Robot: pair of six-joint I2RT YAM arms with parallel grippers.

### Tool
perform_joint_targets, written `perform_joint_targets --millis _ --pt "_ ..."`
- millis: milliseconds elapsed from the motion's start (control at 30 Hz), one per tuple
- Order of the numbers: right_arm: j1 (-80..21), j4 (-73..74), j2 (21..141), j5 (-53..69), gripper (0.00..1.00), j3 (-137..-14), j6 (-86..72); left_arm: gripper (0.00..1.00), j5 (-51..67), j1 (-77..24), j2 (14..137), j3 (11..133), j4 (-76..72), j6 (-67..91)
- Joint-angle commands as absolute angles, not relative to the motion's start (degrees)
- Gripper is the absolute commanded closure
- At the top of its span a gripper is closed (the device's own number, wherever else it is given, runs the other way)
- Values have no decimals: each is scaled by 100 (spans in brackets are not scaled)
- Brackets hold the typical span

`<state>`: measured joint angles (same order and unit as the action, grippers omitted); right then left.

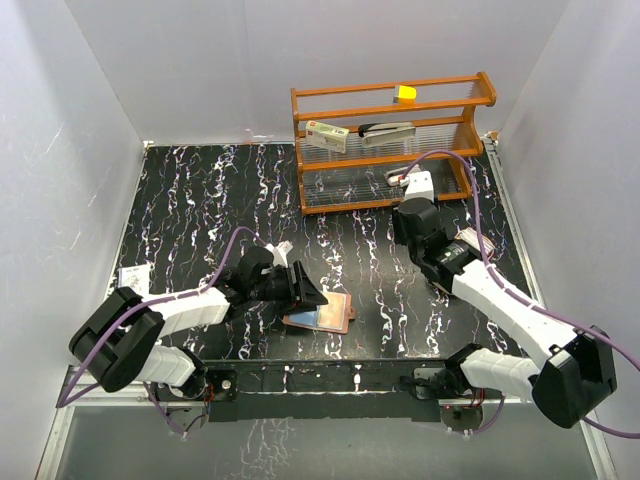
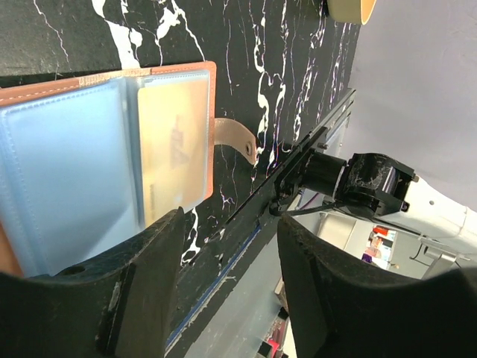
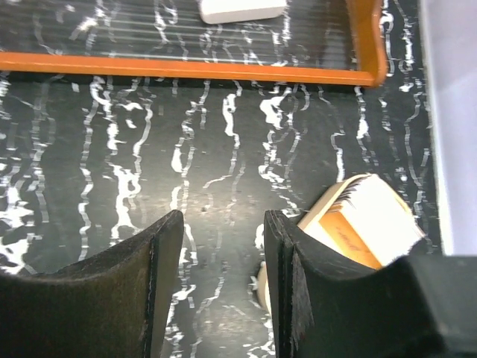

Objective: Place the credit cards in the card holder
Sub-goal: Adjust the card holder at the center of the board.

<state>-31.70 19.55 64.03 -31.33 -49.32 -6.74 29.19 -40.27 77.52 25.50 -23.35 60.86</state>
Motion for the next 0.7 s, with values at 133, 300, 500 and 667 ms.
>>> perform_joint_targets --millis 133,300,500,667 --pt "-2487 2115 6919 -3157 52 -5261 687 48 2849 -4052 7598 2687 -2181 5836" --pt "-2327 2416 7369 -3194 51 -5331 879 46 2551 -4052 7280 3031 -1258 5230" --pt "-1682 2452 7381 -2764 50 -5329 1313 29 1789 -4052 6589 3421 167 4643" --pt "-1317 2737 7737 -2477 49 -5560 1746 4 1402 -4052 6111 3447 633 4520"
